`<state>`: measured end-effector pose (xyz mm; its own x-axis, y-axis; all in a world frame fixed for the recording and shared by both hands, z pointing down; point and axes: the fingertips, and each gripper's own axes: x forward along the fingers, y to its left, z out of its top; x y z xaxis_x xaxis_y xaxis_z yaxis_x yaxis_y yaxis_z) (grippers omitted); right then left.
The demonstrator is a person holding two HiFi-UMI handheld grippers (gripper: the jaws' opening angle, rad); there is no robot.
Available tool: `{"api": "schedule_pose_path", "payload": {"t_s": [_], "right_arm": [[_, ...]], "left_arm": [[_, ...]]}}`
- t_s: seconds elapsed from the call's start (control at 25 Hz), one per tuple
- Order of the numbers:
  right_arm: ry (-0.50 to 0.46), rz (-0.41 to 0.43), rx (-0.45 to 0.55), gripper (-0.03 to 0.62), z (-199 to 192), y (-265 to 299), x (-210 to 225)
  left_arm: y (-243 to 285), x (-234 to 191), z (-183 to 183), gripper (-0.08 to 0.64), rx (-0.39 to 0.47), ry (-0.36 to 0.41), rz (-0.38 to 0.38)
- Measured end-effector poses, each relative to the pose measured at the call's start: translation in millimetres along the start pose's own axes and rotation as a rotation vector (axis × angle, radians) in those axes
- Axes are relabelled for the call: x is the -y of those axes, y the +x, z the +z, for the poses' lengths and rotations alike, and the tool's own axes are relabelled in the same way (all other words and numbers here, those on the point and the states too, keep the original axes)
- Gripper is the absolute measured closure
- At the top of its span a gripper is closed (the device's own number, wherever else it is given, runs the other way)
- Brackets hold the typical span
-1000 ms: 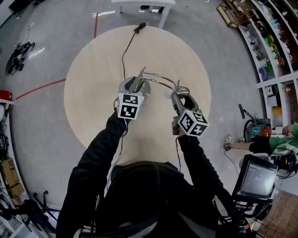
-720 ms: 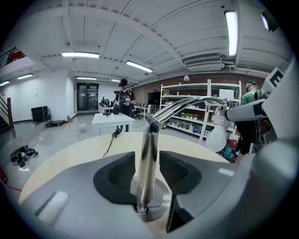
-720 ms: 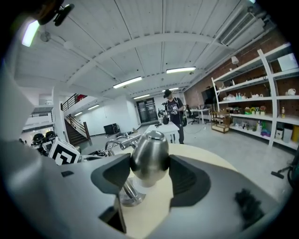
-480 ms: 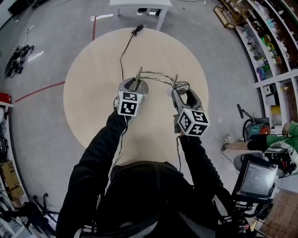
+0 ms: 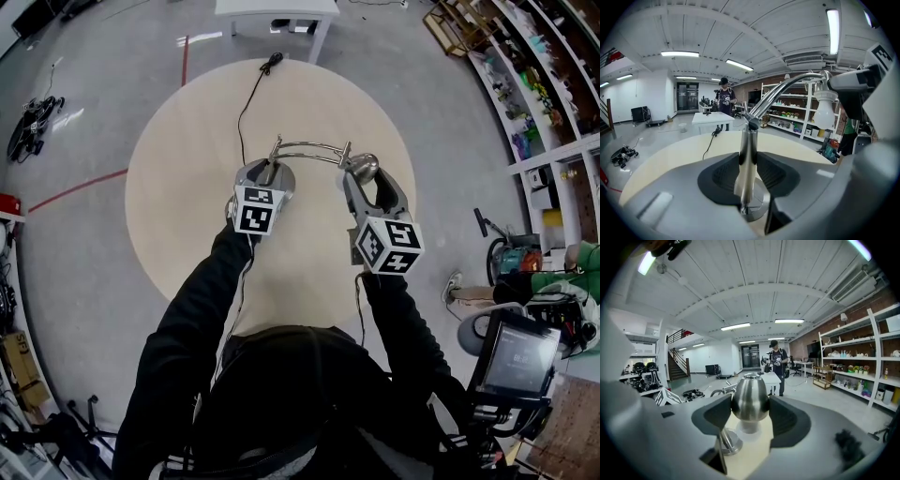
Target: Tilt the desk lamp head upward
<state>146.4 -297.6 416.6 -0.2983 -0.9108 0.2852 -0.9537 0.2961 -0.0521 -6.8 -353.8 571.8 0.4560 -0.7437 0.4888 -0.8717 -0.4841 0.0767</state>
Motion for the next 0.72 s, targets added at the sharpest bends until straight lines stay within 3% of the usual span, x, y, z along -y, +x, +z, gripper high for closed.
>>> {"api": "schedule_pose_path", "payload": {"t_s": [0.72], "right_arm": [[-0.206, 0.017, 0.109, 0.333, 56.8, 3.6, -30.5]], "left_arm": [[4.3, 2.2, -1.9, 0.439, -0.006, -0.006, -0.009]]}}
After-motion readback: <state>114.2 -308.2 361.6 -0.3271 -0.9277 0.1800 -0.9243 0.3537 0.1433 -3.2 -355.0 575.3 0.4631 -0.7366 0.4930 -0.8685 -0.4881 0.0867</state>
